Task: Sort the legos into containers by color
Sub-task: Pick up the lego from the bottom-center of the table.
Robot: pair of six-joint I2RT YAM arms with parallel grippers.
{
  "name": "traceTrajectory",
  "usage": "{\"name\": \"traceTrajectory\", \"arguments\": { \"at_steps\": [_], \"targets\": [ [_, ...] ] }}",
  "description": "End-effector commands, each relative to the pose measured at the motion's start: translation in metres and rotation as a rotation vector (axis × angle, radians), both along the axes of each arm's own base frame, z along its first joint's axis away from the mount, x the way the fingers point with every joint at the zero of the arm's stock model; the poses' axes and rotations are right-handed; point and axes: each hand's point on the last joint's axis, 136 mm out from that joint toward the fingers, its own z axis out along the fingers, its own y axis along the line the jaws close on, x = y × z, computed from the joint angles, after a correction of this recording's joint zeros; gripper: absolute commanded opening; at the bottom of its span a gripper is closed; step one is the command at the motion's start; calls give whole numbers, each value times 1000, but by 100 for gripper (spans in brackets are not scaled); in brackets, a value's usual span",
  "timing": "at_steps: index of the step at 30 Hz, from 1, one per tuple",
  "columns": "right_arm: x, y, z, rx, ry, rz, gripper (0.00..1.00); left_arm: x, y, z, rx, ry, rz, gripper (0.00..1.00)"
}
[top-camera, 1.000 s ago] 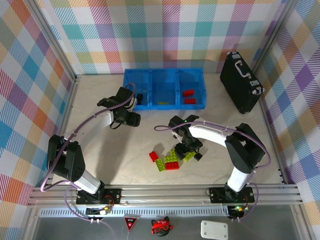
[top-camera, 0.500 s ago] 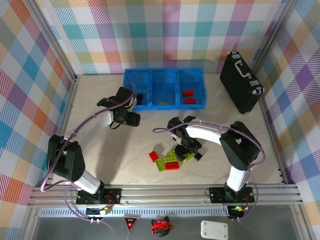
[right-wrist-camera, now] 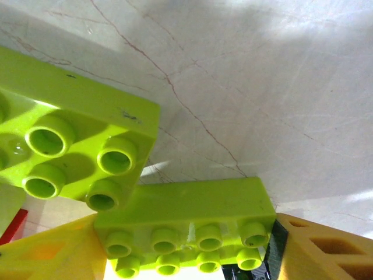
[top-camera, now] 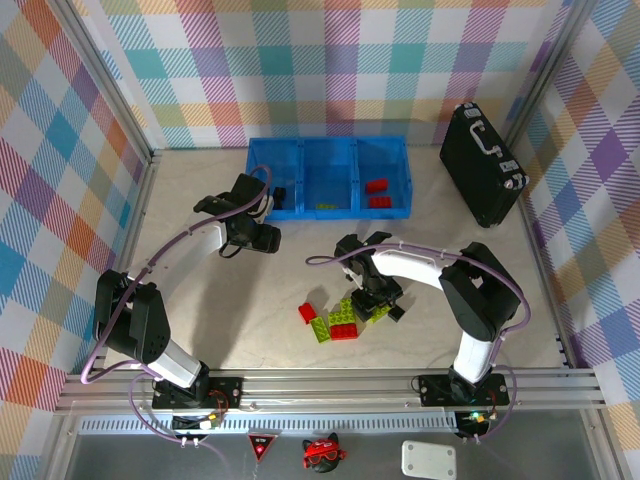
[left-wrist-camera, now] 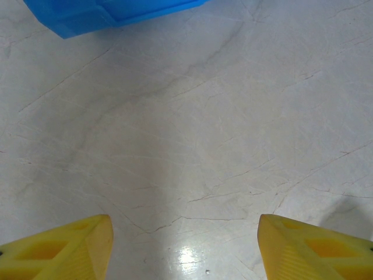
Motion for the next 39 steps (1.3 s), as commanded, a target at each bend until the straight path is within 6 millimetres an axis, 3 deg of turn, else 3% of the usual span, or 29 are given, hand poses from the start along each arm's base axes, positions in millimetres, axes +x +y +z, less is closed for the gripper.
{"name": "traceTrajectory", "arguments": {
  "at_steps": [1, 10, 18, 30, 39],
  "targets": [
    [0, 1, 6, -8, -1, 0, 67, 1, 7, 9, 5, -26, 5, 66],
    [9, 2, 35, 17, -79, -20, 66, 1, 7, 10, 7, -31, 8, 66],
    [23, 18, 70, 108, -163, -72, 65, 1, 8, 14, 5, -44, 10, 66],
    [58, 39, 122, 201, -321, -141, 65, 1, 7, 17, -5, -52, 7, 66],
    [101, 74, 150, 296, -383, -171, 65, 2, 9, 18, 9, -60, 12, 66]
  ]
}}
